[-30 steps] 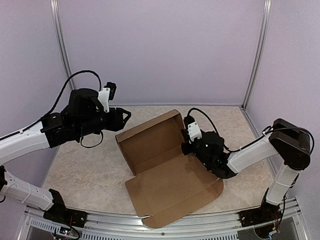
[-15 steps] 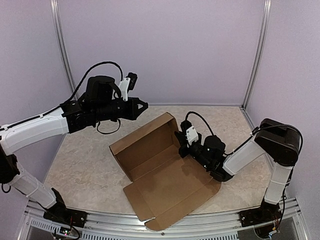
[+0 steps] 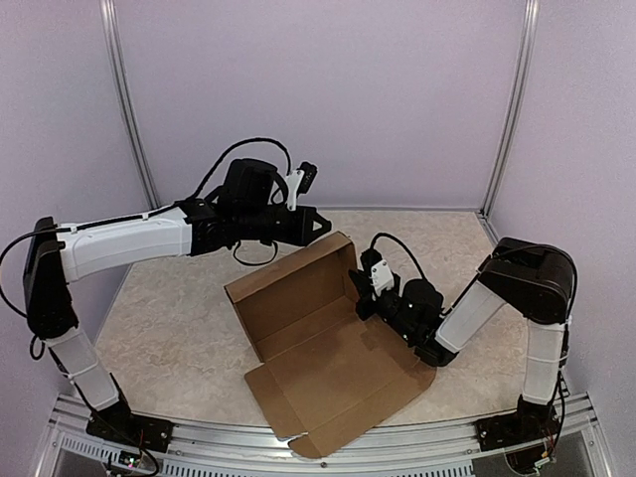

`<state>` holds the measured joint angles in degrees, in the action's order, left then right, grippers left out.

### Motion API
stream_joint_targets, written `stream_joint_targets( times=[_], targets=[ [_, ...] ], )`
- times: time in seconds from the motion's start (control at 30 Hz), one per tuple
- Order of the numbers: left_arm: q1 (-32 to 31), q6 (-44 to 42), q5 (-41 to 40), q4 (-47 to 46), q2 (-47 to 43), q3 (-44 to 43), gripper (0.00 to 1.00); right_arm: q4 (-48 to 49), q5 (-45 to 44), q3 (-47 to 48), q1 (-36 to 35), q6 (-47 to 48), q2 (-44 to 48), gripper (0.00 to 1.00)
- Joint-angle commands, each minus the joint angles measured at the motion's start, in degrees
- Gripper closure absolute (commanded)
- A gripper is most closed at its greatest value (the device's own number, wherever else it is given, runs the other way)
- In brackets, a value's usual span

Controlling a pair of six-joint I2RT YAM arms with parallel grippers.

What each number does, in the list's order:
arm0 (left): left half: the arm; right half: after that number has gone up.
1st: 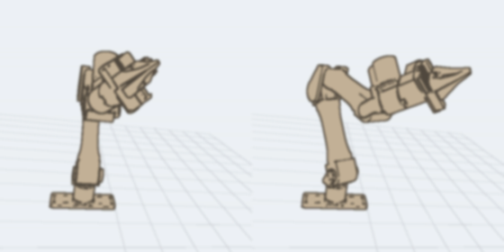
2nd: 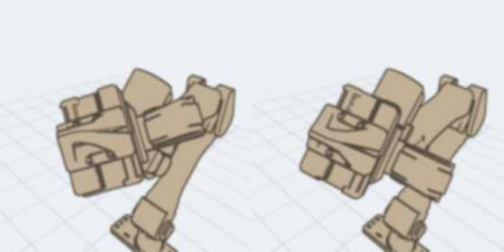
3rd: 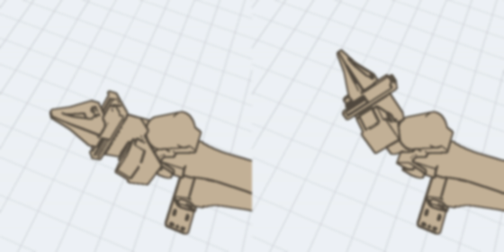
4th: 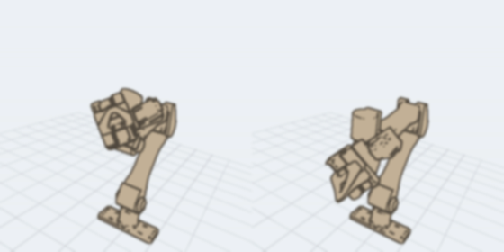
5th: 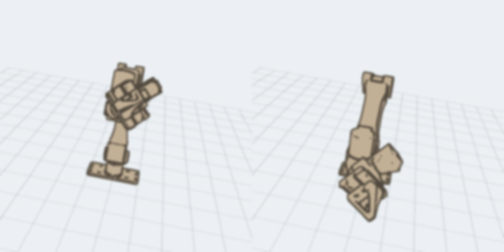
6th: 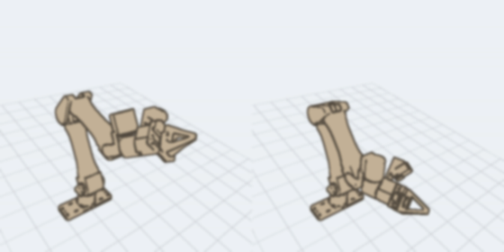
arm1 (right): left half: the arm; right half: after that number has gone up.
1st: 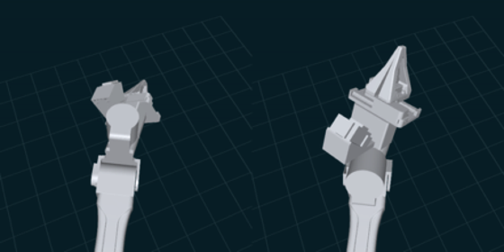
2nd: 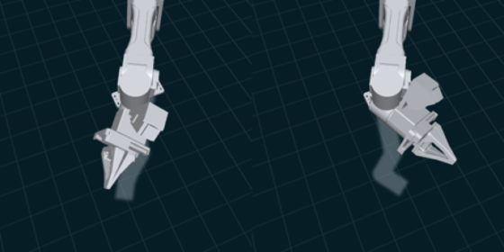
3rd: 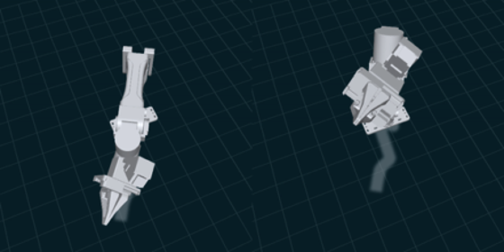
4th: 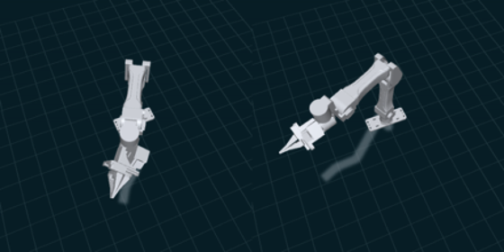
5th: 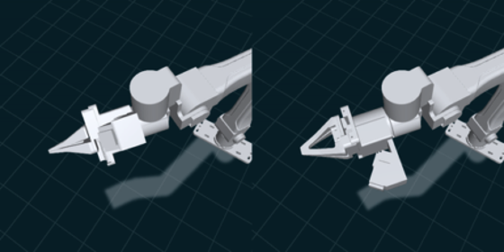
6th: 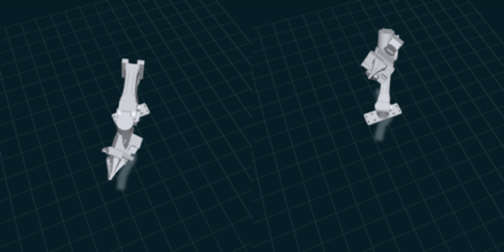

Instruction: Fold the paper box

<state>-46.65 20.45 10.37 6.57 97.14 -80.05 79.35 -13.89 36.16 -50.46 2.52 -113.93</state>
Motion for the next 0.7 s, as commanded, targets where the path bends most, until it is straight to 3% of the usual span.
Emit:
stream_joint_targets(
  times=[0.0,0.67],
  targets=[
    [-0.1,1.0,2.2,-1.6,4.1,-3.4,1.0,6.7,3.1,-0.8,-0.7,-0.4,-2.4,1.0],
    [-1.2,1.3,3.7,-3.7,11.7,-4.8,1.0,8.4,1.6,-1.1,-0.6,-2.2,-5.5,0.99]
  ],
)
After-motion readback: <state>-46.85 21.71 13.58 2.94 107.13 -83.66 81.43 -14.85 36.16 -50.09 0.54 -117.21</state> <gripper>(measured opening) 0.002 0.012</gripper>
